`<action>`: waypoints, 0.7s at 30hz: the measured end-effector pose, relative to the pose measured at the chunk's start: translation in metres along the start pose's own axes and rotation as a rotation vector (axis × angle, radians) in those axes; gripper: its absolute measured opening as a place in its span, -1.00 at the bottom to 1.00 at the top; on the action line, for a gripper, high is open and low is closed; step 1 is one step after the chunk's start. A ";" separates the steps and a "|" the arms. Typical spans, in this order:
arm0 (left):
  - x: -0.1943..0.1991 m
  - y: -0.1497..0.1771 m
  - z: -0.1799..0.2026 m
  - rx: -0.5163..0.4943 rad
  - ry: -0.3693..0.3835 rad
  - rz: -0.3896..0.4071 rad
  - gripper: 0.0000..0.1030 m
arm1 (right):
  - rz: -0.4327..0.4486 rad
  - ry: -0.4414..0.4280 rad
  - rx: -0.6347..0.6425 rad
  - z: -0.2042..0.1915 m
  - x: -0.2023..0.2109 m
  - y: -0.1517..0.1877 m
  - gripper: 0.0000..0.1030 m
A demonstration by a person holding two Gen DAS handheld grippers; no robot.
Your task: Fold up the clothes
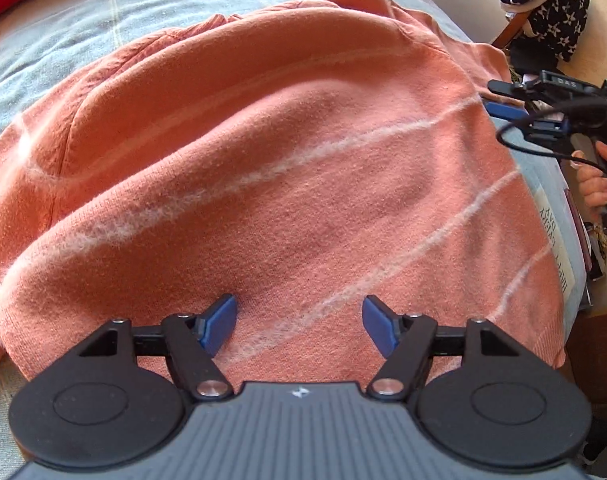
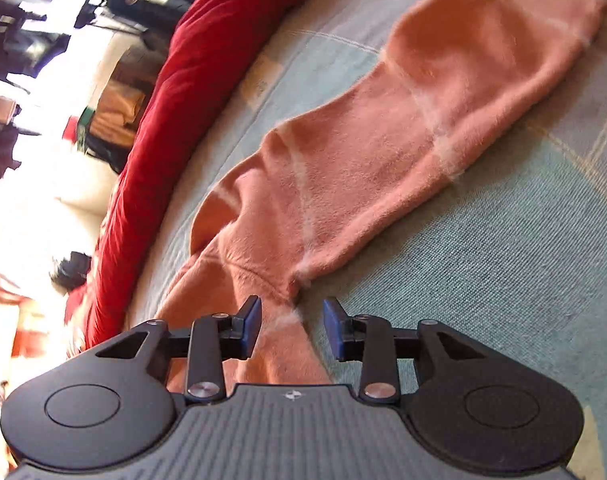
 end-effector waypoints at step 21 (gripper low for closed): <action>-0.007 -0.008 -0.002 0.038 0.020 -0.020 0.50 | 0.081 0.171 0.316 -0.039 -0.004 -0.048 -0.65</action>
Point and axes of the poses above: each gripper's, at about its wrist camera, not at the fingertips, and x roughly against the way its jaws point, z to its right, y to its underside, the point moved 1 cm from there along -x, roughly the way its jaws point, and after that the axes turned 6 degrees about z, right-handed, at the moved point
